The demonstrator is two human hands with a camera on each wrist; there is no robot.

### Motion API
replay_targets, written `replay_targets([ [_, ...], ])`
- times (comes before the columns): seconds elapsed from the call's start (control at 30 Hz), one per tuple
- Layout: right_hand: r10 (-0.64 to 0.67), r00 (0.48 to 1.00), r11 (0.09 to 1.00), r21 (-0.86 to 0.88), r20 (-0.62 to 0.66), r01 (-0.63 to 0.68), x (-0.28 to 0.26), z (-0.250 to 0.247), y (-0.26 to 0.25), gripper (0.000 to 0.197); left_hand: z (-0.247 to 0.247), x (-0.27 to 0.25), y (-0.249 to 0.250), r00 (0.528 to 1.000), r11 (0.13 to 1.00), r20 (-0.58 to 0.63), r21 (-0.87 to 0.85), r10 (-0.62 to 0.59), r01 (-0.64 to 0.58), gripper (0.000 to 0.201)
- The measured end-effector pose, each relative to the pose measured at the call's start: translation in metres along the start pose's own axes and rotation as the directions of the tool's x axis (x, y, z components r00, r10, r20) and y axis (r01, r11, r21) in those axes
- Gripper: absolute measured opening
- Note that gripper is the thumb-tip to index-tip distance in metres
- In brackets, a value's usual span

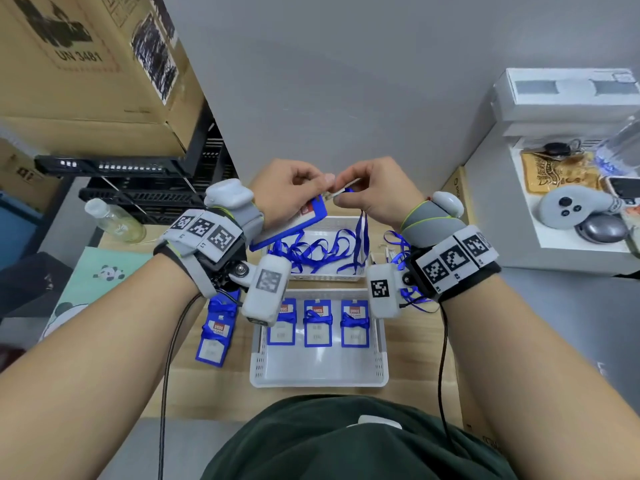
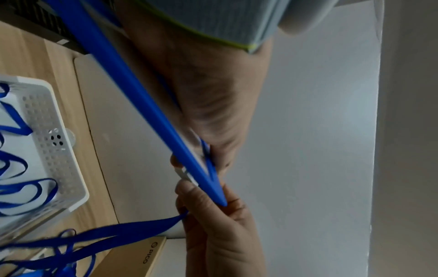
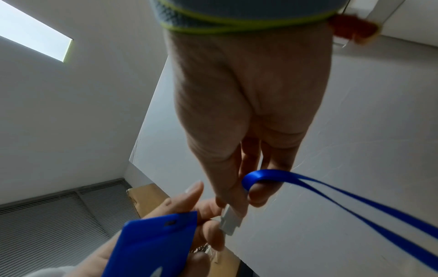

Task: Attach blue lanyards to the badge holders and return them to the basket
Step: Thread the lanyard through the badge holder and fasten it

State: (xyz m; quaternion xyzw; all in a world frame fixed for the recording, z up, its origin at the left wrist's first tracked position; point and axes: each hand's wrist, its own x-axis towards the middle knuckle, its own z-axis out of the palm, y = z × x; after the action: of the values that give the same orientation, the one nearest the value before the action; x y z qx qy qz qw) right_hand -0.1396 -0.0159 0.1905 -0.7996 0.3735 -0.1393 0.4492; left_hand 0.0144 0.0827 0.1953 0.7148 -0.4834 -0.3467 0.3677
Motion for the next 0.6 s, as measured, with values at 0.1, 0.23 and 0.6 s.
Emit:
replay_targets([
  [0.1, -0.016, 0.999, 1.0, -0.003, -0.039, 0.016, 0.0027, 0.0001, 0.0008, 0.012, -0.0004, -0.002, -0.0004, 0.999, 0.999, -0.008, -0.005, -0.036, 0.036, 0.02],
  [0.23, -0.035, 0.999, 0.996, 0.076, -0.016, 0.036, 0.0051, -0.0023, -0.003, 0.01, -0.0045, -0.0011, -0.0011, 0.999, 0.996, -0.043, 0.084, -0.021, 0.024, 0.013],
  [0.6, 0.07, 0.993, 0.941, 0.324, 0.093, -0.096, 0.0108, 0.003, -0.0001, 0.014, -0.0079, -0.0002, 0.0039, 0.998, 0.997, -0.045, 0.053, 0.054, -0.052, 0.025],
])
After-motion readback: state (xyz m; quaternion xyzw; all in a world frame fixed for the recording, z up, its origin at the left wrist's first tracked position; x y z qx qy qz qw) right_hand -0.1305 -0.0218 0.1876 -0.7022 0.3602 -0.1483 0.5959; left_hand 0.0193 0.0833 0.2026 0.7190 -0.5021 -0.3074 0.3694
